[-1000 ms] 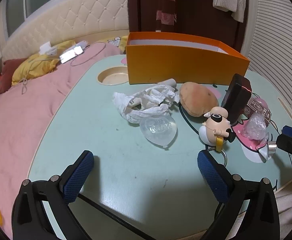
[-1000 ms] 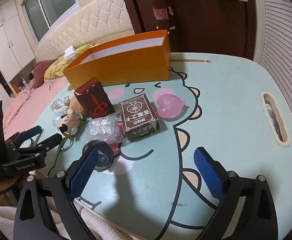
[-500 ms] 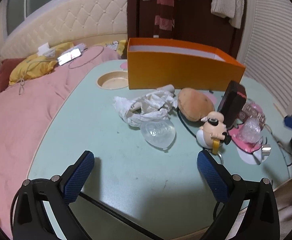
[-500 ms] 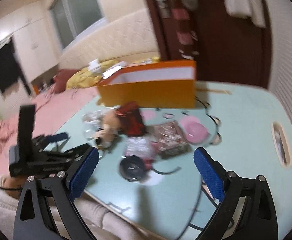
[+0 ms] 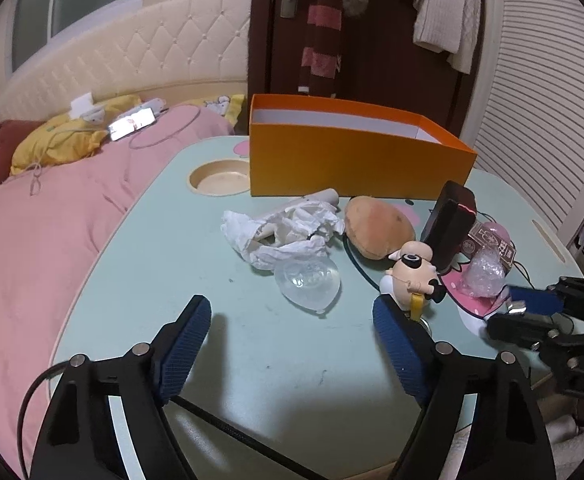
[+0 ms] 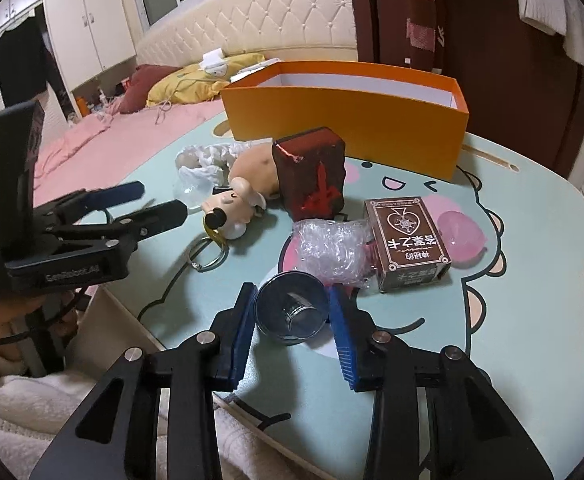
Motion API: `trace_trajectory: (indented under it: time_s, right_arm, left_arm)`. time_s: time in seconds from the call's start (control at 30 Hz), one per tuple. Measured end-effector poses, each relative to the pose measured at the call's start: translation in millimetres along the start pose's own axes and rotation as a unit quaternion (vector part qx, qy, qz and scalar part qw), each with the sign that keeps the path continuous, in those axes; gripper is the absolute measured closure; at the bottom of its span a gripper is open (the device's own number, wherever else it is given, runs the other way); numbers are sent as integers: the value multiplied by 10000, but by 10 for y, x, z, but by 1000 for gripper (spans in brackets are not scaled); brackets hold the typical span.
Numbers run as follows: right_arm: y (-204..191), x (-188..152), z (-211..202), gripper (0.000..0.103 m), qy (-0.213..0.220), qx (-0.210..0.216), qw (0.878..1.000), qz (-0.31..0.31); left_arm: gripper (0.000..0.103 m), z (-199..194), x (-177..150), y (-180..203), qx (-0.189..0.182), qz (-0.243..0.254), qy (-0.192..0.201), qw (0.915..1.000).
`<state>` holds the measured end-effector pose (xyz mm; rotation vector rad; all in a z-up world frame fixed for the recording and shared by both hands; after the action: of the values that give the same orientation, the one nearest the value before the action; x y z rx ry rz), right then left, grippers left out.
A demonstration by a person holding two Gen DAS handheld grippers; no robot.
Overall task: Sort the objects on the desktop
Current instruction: 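Lower the right tool onto the round metal tin and grasp it, then grasp the clear heart-shaped plastic piece with the left tool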
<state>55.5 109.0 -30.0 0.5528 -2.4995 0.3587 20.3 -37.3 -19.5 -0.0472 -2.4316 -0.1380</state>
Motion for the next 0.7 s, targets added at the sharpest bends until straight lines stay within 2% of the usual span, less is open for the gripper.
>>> trace_trajectory:
  time_s: [0.07, 0.13, 0.17, 0.2, 0.23, 0.4, 0.47, 0.57, 0.7]
  right_arm:
    - [18, 9, -98, 65, 200, 18, 9998, 46]
    - [30, 31, -195, 65, 378, 46, 9992, 78]
    - [39, 39, -225, 65, 448, 61, 9989, 91]
    - [41, 39, -225, 65, 458, 65, 9989, 95]
    - [44, 38, -220, 65, 455, 68, 9989, 99]
    - [51, 41, -178, 65, 386, 116, 9991, 118]
    - [70, 39, -175, 65, 392, 142, 9990, 157]
    - [103, 31, -158, 65, 367, 185, 9989, 238]
    - [135, 26, -163, 65, 373, 219, 9985, 329]
  left_arm:
    - [31, -2, 14, -22, -72, -80, 32, 9999]
    - [33, 21, 25, -26, -76, -104, 28, 9999]
    - [38, 31, 26, -21, -74, -105, 24, 9999]
    - [42, 47, 30, -5, -91, -83, 8, 9999]
    - [50, 63, 34, 12, -111, -58, -11, 9999]
    - [59, 117, 54, 122, -59, 218, -36, 9997]
    - [69, 111, 47, 151, -98, 287, -29, 9995]
    - [69, 109, 50, 192, -115, 410, -55, 9991]
    - [70, 1, 84, 203, -369, 326, 120, 9987]
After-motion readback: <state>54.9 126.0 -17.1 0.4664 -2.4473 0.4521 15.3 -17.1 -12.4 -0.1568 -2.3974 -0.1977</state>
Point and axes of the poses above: each gripper's, at about its wrist camera, not at the fingertips, and z roughly the way its jaws point, y to its right, x to its top, the point moved 7 cm from there along z, roughly the way its jaws point, and after that the axes turned 8 degrees about -y, right-handed, at the moved point
